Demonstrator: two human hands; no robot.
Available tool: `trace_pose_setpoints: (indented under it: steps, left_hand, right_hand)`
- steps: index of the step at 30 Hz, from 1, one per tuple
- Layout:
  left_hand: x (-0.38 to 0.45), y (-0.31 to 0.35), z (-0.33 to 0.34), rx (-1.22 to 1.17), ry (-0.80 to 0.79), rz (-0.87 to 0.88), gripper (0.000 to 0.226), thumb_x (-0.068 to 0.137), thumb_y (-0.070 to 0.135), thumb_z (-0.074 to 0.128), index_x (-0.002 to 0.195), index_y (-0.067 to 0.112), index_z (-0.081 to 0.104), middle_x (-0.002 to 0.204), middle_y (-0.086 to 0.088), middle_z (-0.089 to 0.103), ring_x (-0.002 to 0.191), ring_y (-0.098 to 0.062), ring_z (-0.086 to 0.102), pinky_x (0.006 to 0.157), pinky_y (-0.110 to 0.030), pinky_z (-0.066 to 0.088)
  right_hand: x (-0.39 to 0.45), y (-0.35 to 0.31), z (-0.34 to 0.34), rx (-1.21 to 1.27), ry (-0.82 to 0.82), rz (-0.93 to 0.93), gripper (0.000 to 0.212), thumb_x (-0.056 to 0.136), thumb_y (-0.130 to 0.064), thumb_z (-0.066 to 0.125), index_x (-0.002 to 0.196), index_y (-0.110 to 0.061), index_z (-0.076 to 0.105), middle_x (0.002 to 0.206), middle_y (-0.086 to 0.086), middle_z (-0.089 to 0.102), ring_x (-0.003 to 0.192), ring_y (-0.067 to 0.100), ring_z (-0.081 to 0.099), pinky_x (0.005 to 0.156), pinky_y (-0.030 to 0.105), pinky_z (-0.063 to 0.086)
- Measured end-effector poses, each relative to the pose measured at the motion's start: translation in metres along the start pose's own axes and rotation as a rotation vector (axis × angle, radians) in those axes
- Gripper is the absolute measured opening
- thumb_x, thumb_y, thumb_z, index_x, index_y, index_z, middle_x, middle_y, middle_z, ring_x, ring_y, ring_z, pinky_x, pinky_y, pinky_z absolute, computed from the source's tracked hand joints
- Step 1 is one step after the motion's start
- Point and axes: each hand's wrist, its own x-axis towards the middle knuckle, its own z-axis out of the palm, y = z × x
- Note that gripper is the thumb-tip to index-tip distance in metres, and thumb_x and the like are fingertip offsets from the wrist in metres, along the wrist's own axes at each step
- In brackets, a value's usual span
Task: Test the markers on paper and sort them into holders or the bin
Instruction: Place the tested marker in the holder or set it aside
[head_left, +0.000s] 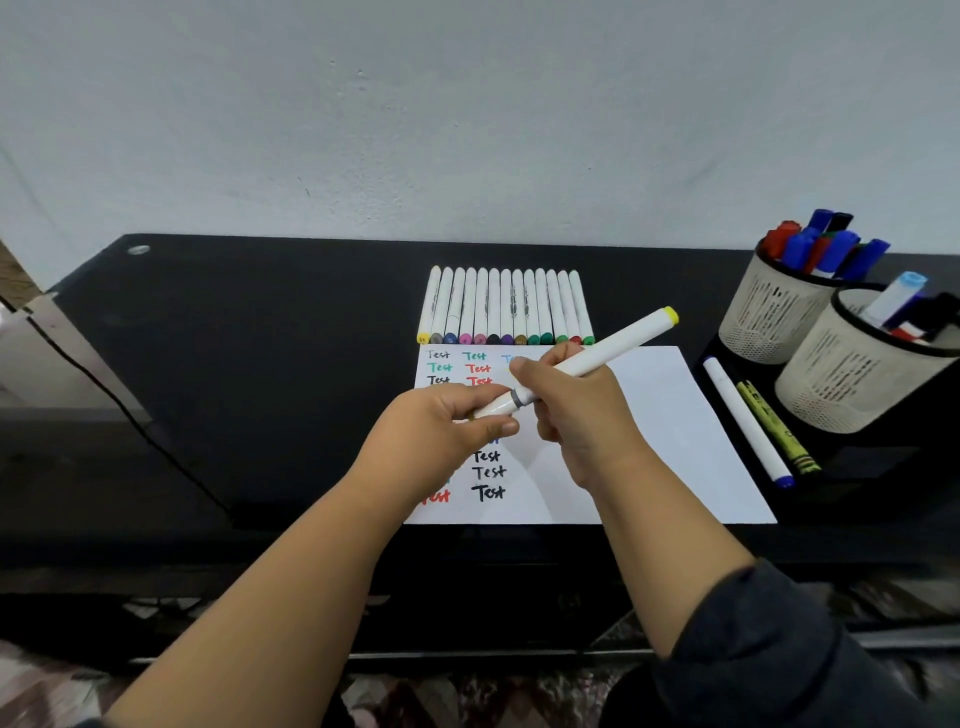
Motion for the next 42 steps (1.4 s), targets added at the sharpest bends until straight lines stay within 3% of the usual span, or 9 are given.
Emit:
trace_pose_setpoints:
  steps: [6,11,18,25,28,32,36,38,42]
  left_hand:
    - [0.001,0.000,0.000,0.025,0.098,0.047,0.029,0.082,0.033,0.070,0.110,0.040,0.066,0.079,0.014,0.062,0.063,-0.005,0.052,0.046,-0.010,0.038]
    - [0.000,0.003,0.001,0.086,0.125,0.050,0.031,0.083,0.035,0.068,0.113,0.041,0.064,0.083,0.022,0.060,0.078,-0.009,0.059,0.058,-0.015,0.044]
    - [-0.002,0.009,0.006,0.188,0.150,0.061,0.027,0.088,0.035,0.063,0.113,0.041,0.064,0.080,0.013,0.061,0.068,-0.009,0.055,0.055,-0.023,0.046]
    - [0.002,0.008,0.009,0.321,0.155,0.092,0.030,0.092,0.036,0.056,0.122,0.036,0.060,0.104,0.009,0.065,0.085,-0.008,0.054,0.076,-0.025,0.046]
    - [0.007,0.008,0.010,0.334,0.130,0.065,0.033,0.093,0.038,0.054,0.125,0.036,0.057,0.105,0.010,0.064,0.085,-0.008,0.054,0.074,-0.024,0.045]
    - [0.010,0.005,0.011,0.310,0.139,0.045,0.032,0.092,0.038,0.055,0.124,0.039,0.057,0.078,0.011,0.055,0.062,-0.007,0.048,0.055,-0.025,0.045]
    - [0.005,0.001,0.008,0.258,0.176,-0.014,0.037,0.092,0.040,0.055,0.128,0.038,0.054,0.081,0.011,0.056,0.062,-0.007,0.049,0.056,-0.026,0.046]
    - [0.001,0.004,0.006,0.265,0.165,-0.024,0.036,0.092,0.039,0.055,0.128,0.036,0.055,0.082,0.010,0.055,0.063,-0.009,0.050,0.059,-0.029,0.049]
    - [-0.008,0.013,0.004,0.225,0.169,-0.014,0.033,0.091,0.038,0.056,0.124,0.034,0.059,0.075,0.012,0.052,0.057,-0.007,0.047,0.049,-0.021,0.042]
  right_hand:
    - [-0.002,-0.002,-0.002,0.097,-0.084,0.022,0.033,0.086,-0.017,0.066,0.066,-0.016,0.040,0.043,-0.003,0.038,0.039,0.010,0.027,0.038,0.020,0.025]
    - [-0.001,-0.003,-0.005,0.097,-0.061,0.018,0.032,0.092,-0.013,0.057,0.062,-0.014,0.044,0.042,-0.001,0.042,0.036,0.009,0.034,0.038,0.018,0.027]
    - [0.002,0.002,-0.001,0.141,0.001,0.091,0.035,0.091,-0.010,0.053,0.061,-0.016,0.036,0.044,-0.002,0.037,0.039,0.009,0.031,0.040,0.018,0.029]
    - [0.007,0.009,0.001,0.134,0.015,0.155,0.030,0.090,-0.010,0.051,0.063,-0.015,0.038,0.046,0.002,0.035,0.043,0.013,0.028,0.041,0.019,0.026]
    - [0.007,0.009,0.003,0.104,0.043,0.153,0.028,0.090,-0.014,0.054,0.064,-0.014,0.044,0.047,0.001,0.037,0.045,0.013,0.030,0.043,0.020,0.027]
    - [0.004,0.005,0.000,0.190,0.070,0.110,0.017,0.093,-0.022,0.057,0.079,-0.013,0.058,0.047,-0.001,0.043,0.041,0.008,0.035,0.041,0.019,0.028]
    - [0.003,-0.002,-0.009,0.382,0.164,0.068,0.011,0.092,-0.013,0.056,0.096,-0.011,0.046,0.053,0.002,0.057,0.050,0.012,0.040,0.050,0.023,0.031]
    - [-0.001,-0.003,-0.012,0.260,0.184,-0.005,0.020,0.089,-0.005,0.057,0.098,-0.018,0.044,0.063,0.001,0.060,0.056,0.012,0.043,0.055,0.023,0.036]
    - [-0.013,0.000,-0.016,-0.423,0.101,-0.391,0.038,0.087,0.000,0.057,0.108,-0.032,0.054,0.089,-0.006,0.047,0.069,-0.001,0.045,0.067,0.005,0.039]
